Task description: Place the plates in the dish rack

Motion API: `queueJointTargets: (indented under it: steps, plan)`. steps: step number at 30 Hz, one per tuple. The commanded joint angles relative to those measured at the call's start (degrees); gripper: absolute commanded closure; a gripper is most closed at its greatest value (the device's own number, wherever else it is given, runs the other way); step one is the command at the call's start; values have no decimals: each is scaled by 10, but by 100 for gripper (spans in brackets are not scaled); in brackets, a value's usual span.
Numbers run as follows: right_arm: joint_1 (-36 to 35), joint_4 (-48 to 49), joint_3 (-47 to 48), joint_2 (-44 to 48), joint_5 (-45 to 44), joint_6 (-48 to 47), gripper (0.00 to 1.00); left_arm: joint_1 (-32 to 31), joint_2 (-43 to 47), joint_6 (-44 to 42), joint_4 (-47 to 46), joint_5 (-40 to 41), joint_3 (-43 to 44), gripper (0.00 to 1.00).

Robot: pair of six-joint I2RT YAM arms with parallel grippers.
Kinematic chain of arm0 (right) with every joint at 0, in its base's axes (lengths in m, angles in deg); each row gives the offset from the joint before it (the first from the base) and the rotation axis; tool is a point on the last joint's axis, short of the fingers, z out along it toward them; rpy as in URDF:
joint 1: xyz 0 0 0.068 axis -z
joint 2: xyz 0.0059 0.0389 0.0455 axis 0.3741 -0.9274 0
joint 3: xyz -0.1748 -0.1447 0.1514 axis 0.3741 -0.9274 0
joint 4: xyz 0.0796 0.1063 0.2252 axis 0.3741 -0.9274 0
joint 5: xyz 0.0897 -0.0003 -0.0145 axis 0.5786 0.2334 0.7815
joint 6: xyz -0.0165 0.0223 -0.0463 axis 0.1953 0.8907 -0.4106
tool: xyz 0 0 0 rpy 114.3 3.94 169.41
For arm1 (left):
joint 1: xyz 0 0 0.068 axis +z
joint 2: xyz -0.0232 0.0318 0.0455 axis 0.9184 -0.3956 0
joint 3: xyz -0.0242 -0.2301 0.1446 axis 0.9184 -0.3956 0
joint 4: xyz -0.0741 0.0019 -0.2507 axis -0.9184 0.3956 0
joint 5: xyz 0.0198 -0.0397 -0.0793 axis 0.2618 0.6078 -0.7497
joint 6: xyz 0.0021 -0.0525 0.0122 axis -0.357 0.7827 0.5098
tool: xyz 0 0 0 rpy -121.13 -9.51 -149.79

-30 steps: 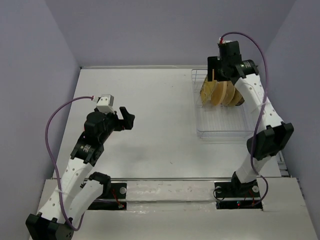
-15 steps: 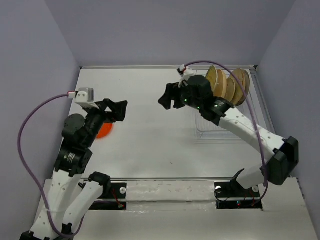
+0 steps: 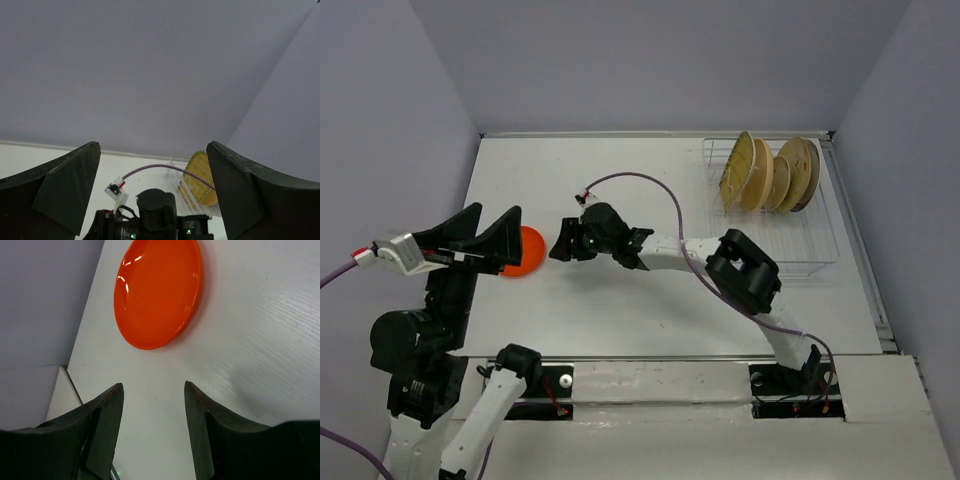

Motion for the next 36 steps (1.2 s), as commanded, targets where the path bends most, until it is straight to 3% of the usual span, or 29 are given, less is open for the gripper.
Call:
queueJointTargets:
  steps: [1,13,16,19,20,23,29,31,36]
  plan:
    - [8,61,112,-93,25,77,43,-2,9,-36,32,20,-26,1]
    - [-3,-9,344,-294,87,208,49,-11,59,-61,-7,60,-155,1]
    - [-3,-28,368,-312,68,231,55,-12,66,-56,-23,66,-185,1]
    - [-3,-37,353,-301,44,247,79,-13,73,-53,-33,69,-210,1]
    - [-3,-36,336,-296,38,247,81,-13,74,-52,-36,71,-214,1]
    - [-3,-36,305,-263,7,233,93,-13,77,-54,-45,76,-223,1]
    - [-3,-32,202,-127,-92,115,93,-13,78,-56,-47,84,-230,1]
    - [2,-45,131,-28,-181,32,93,-13,80,-58,-47,82,-232,1]
    - [51,-246,82,135,-435,-151,93,-13,85,-55,-47,63,-234,1]
